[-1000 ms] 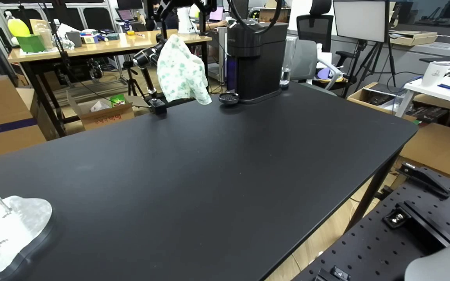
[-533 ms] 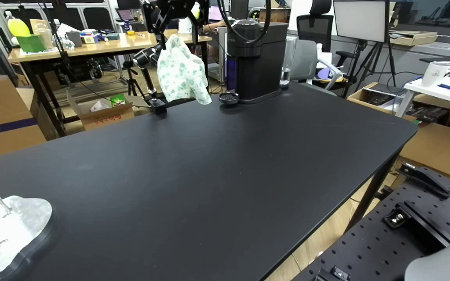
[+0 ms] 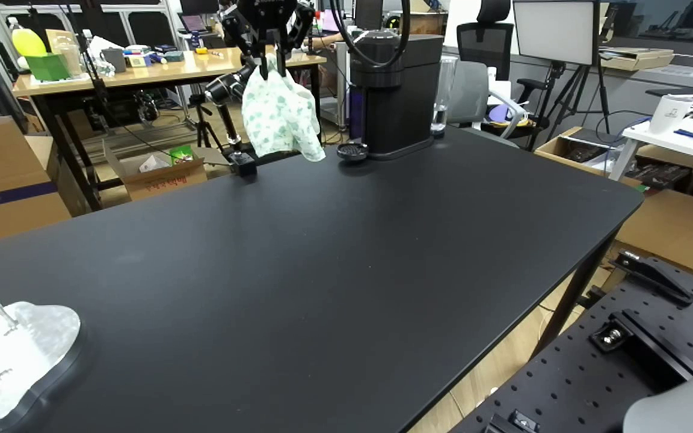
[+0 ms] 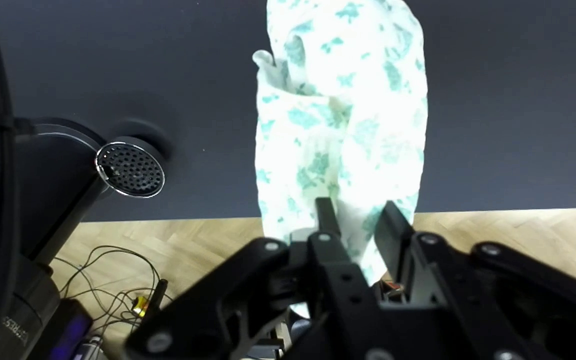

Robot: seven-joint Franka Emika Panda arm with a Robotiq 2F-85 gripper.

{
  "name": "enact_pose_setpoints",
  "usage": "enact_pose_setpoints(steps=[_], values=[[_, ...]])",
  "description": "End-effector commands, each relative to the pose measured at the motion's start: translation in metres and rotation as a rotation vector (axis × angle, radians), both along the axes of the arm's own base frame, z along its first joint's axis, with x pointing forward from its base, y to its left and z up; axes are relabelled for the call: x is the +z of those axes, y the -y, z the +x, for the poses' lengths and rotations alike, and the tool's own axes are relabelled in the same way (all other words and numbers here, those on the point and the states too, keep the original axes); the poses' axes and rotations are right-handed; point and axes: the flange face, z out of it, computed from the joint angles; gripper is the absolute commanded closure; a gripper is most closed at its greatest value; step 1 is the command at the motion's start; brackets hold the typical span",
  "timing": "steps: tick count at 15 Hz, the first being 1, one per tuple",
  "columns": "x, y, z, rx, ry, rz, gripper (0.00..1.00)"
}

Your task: Remove the white towel from the black stand

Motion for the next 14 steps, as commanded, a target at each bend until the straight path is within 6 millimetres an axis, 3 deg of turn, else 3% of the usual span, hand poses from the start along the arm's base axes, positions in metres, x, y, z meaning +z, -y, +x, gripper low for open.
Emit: enact_pose_setpoints(steps=[1,3,4,14], values=[[0.004,-0.002,0.005,-0.005,-0.028,0.027,1.00],[0.002,-0.004,0.003,-0.013,-0.068,0.046,1.00],[0.006,-0.009,-0.027,-0.006,-0.089,0.063,1.00],[-0.020,-0.039,-0.177,-0.002,-0.313,-0.068,1.00]])
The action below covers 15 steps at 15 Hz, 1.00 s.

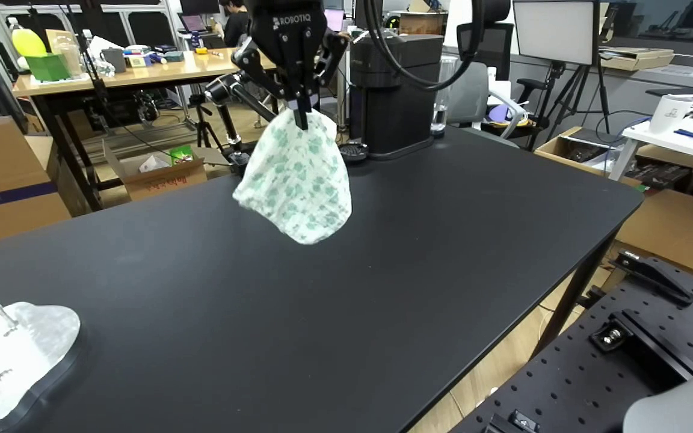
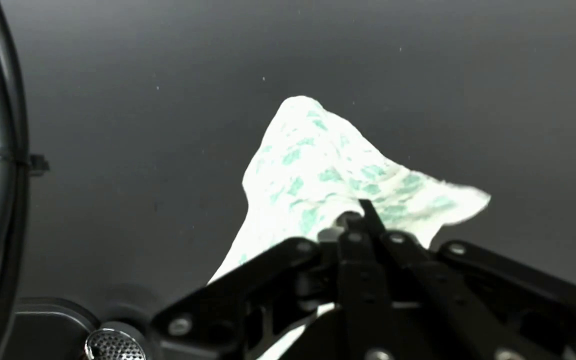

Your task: Remove the white towel from the black stand

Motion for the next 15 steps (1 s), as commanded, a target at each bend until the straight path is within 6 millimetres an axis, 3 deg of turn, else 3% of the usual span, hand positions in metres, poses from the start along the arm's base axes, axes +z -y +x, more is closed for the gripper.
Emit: enact_pose_setpoints(steps=[1,4,7,15], values=[[-0.006,-0.002,-0.053,-0.034,-0.004,-0.057,1.00],[-0.018,0.003,-0.071,-0.092,0.020,-0.069,1.00],[-0.027,0.013,-0.077,-0.151,0.049,-0.079,1.00],[-0.032,0.062,-0.052,-0.268,0.170,-0.056,1.00]])
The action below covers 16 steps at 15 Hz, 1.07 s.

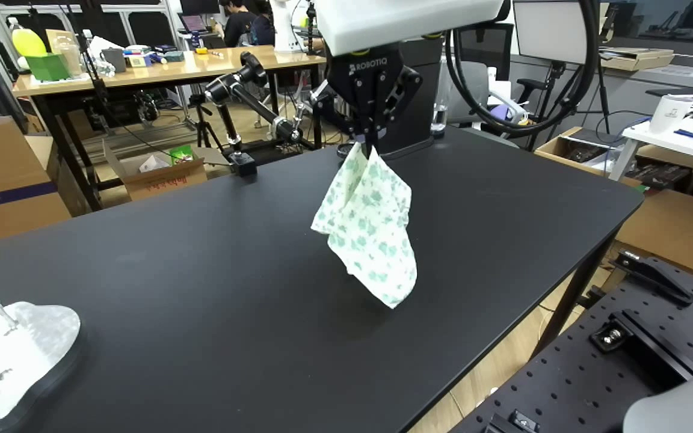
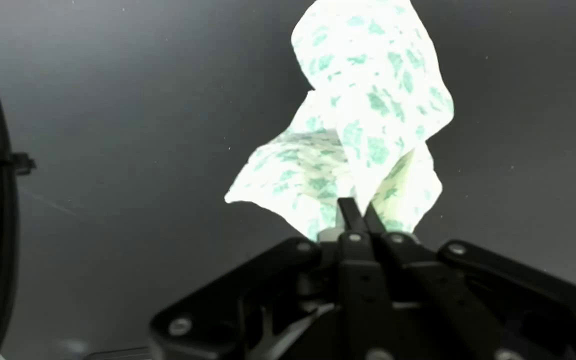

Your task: Remove the white towel from the black stand

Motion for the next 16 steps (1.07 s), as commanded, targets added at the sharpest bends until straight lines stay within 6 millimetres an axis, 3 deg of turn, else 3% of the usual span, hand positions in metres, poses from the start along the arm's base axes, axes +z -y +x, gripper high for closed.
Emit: enact_pose_setpoints(steps=[1,5,6,8,16], values=[[0.006,0.015,0.011,-0.028,0.093,-0.001,1.00],[0.008,0.028,0.031,-0.010,0.154,0.011,1.00],[0.008,0.030,0.036,-0.017,0.163,0.023,0.74],[0.010,0.033,0.041,-0.026,0.178,0.050,0.68],[0.031,0.044,0.027,-0.176,0.106,0.215,0.12]])
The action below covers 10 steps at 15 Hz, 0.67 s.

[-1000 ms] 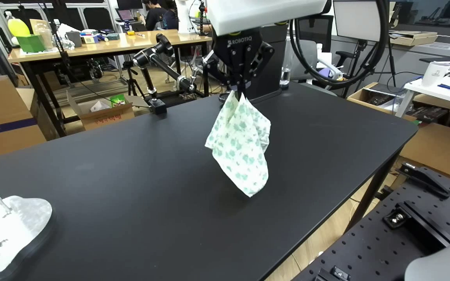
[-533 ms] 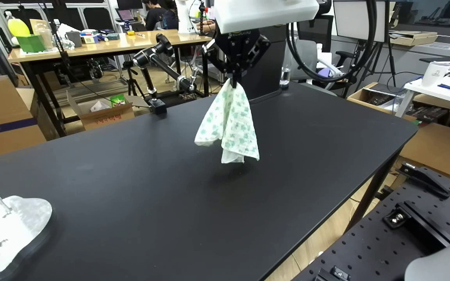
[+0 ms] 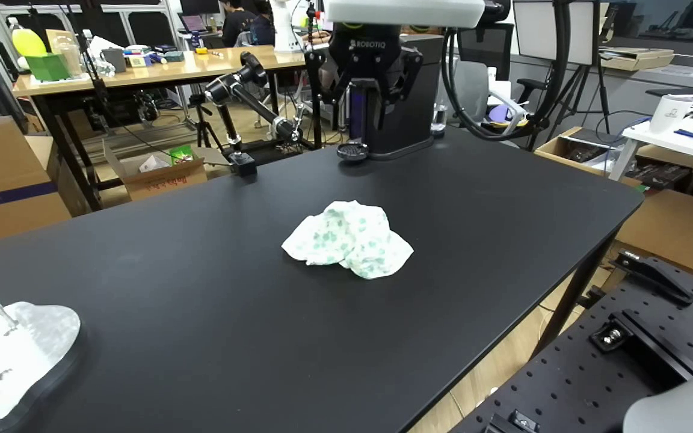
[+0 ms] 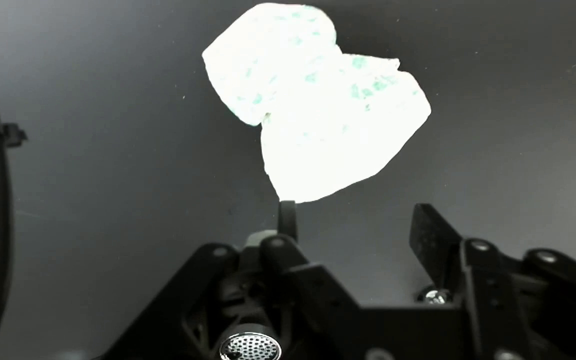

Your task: Remove the white towel from the black stand

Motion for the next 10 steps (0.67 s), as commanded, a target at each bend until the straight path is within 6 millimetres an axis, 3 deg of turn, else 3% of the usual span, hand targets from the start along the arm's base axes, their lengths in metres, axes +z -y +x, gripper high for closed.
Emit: enact_pose_setpoints(steps=[1,5,6,10], values=[[0.023,0.005,-0.012,-0.035,-0.025,0.060,0.06],[0.044,0.008,-0.024,-0.038,-0.044,0.113,0.00],[0.030,0.007,-0.015,-0.037,-0.041,0.082,0.00],[0.031,0.006,-0.017,-0.032,-0.044,0.083,0.00]])
